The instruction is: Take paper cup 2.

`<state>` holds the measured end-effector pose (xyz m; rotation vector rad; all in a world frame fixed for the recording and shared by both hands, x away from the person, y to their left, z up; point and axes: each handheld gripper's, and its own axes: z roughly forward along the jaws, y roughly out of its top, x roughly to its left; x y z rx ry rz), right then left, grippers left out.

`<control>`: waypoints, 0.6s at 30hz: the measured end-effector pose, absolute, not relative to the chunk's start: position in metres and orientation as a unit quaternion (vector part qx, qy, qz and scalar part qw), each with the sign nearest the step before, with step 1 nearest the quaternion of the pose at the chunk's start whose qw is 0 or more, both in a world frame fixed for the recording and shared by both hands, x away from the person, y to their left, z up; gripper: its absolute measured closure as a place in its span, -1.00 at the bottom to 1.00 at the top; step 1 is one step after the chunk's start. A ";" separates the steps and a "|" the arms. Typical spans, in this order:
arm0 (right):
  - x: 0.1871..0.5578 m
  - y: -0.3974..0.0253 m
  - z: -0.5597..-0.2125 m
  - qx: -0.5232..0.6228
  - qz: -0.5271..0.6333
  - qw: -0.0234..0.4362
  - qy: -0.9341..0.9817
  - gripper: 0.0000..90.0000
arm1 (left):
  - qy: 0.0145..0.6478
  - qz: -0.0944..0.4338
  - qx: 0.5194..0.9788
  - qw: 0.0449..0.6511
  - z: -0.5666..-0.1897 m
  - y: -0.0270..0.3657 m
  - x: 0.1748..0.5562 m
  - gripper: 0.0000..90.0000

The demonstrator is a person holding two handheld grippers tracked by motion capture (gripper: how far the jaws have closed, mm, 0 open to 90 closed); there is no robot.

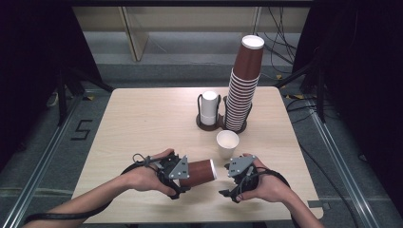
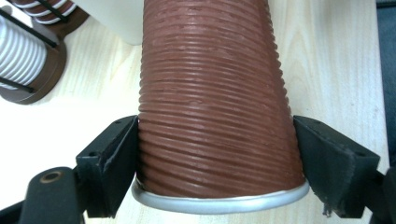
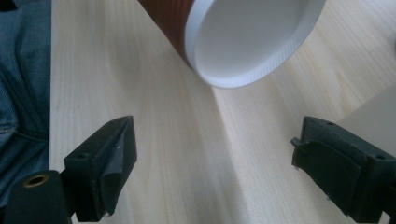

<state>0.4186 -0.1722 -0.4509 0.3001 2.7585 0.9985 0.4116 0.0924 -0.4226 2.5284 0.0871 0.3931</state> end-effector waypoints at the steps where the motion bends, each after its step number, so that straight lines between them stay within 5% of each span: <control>1: 0.420 -0.171 -0.450 0.092 0.336 0.094 0.933 -0.71 | 0.027 0.146 0.948 0.281 -0.423 0.091 0.411 -0.61; 18: 0.424 -0.144 -0.436 -0.010 0.308 0.071 0.949 -0.73 | -0.027 0.123 0.957 0.260 -0.425 0.073 0.406 -0.61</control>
